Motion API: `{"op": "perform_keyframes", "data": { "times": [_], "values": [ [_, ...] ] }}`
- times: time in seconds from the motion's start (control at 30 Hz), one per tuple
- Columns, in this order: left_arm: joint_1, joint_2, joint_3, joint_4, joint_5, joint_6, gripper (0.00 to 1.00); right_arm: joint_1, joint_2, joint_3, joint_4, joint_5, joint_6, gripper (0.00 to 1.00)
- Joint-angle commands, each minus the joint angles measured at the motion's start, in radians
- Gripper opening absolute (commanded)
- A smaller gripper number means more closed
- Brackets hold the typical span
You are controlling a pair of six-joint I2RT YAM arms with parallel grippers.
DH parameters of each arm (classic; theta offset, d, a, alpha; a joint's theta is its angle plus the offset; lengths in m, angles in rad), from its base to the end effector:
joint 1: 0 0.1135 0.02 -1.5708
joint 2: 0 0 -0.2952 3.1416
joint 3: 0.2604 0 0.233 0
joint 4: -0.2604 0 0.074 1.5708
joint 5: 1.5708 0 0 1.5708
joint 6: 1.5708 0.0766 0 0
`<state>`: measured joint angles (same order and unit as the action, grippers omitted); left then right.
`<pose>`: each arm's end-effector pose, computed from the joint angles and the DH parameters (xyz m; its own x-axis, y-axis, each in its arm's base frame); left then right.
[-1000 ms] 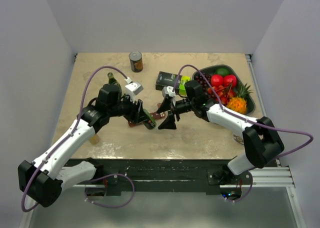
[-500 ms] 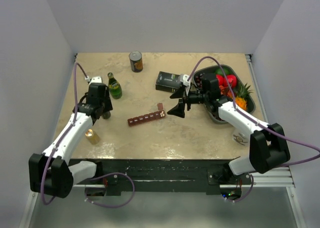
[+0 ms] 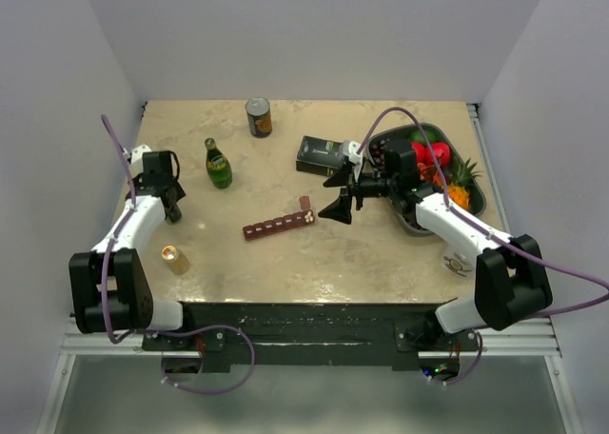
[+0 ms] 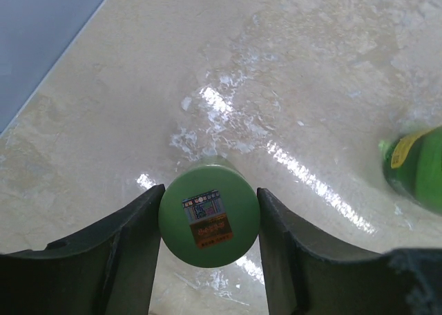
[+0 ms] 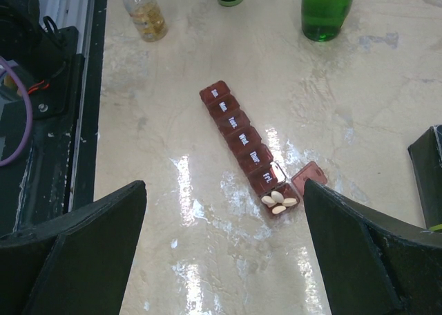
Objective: Sort the pills into containers
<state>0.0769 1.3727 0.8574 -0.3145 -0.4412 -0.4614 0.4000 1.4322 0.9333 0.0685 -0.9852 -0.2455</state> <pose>0.2807 0.0544 0.2385 -0.4998 -0.4423 -0.7447 -0.6470 0.7622 -0.0184 0.2619 0.1800 0.3023 -0.1509 -0.2096 -0.9661 -0.9788 0.1682 0.1164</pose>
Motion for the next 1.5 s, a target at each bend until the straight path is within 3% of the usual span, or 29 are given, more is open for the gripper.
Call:
{"op": "perform_keyframes", "data": {
  "times": [0.0, 0.03, 0.07, 0.17, 0.4, 0.43, 0.57, 0.73, 0.87, 1.03, 1.27, 1.47],
  "values": [
    [0.053, 0.020, 0.049, 0.017, 0.024, -0.051, 0.44, 0.003, -0.024, 0.012, 0.034, -0.007, 0.006, 0.99],
    [0.055, 0.016, 0.048, 0.014, 0.033, -0.049, 0.55, 0.003, -0.024, 0.012, 0.034, -0.009, 0.006, 0.99],
    [0.055, 0.008, 0.048, 0.014, 0.038, -0.049, 0.72, 0.002, -0.026, 0.010, 0.034, -0.009, 0.005, 0.99],
    [0.054, -0.024, 0.045, 0.005, 0.061, -0.040, 0.99, 0.002, -0.023, 0.009, 0.034, -0.006, 0.003, 0.99],
    [0.035, -0.182, 0.048, -0.031, 0.130, 0.065, 0.99, 0.002, -0.013, 0.015, 0.013, 0.005, -0.024, 0.99],
    [0.000, -0.249, 0.031, -0.015, 0.222, 0.160, 0.99, 0.002, -0.006, 0.022, -0.002, 0.016, -0.035, 0.99],
    [-0.049, -0.339, -0.009, 0.026, 0.560, 0.289, 0.95, 0.003, 0.002, 0.032, -0.021, 0.029, -0.047, 0.99],
    [-0.307, -0.293, -0.017, 0.034, 0.708, 0.417, 0.96, -0.003, 0.013, 0.045, -0.065, 0.033, -0.116, 0.99],
    [-0.432, -0.294, -0.076, 0.136, 0.771, 0.530, 0.94, -0.023, 0.014, 0.032, -0.084, 0.028, -0.138, 0.99],
    [-0.465, -0.336, -0.193, 0.253, 0.835, 0.671, 0.94, -0.032, 0.059, 0.056, -0.123, 0.028, -0.129, 0.99],
    [-0.528, -0.317, -0.279, 0.293, 0.895, 0.832, 0.93, -0.030, 0.071, 0.064, -0.122, 0.031, -0.138, 0.99],
    [-0.580, -0.222, -0.264, 0.252, 0.834, 0.926, 0.91, -0.030, 0.080, 0.065, -0.127, 0.026, -0.141, 0.99]
  ]
}}
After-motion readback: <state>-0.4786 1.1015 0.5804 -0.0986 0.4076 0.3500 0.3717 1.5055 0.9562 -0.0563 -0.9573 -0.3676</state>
